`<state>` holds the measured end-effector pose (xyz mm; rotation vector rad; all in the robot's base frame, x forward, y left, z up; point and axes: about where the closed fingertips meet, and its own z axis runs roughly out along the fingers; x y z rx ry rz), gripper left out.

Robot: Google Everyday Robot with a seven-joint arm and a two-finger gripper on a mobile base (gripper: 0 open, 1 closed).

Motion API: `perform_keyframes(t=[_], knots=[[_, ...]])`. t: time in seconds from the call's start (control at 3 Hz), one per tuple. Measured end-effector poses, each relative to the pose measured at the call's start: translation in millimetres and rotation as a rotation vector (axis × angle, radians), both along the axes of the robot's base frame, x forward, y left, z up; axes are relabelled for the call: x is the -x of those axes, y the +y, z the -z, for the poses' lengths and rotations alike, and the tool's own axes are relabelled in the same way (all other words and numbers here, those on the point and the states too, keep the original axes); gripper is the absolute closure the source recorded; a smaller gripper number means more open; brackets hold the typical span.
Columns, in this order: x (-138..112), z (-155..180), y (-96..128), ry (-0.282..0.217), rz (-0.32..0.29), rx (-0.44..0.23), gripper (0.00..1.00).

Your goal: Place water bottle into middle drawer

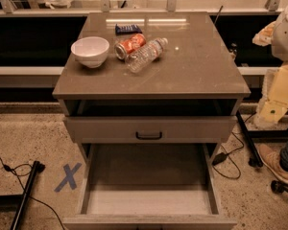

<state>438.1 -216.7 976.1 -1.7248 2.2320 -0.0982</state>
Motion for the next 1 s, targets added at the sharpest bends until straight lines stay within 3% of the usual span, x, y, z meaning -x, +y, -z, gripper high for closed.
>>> perform_keyframes(t=[0.33,0.67,1.0], knots=[[0.0,0.0,0.0,0.0,0.0,0.0,0.0],[-8.5,14.1,4.3,0.006,-0.053,0.033,0.0],[-48.1,30.8,11.9,-0.037,-0.182,0.132,0.0]])
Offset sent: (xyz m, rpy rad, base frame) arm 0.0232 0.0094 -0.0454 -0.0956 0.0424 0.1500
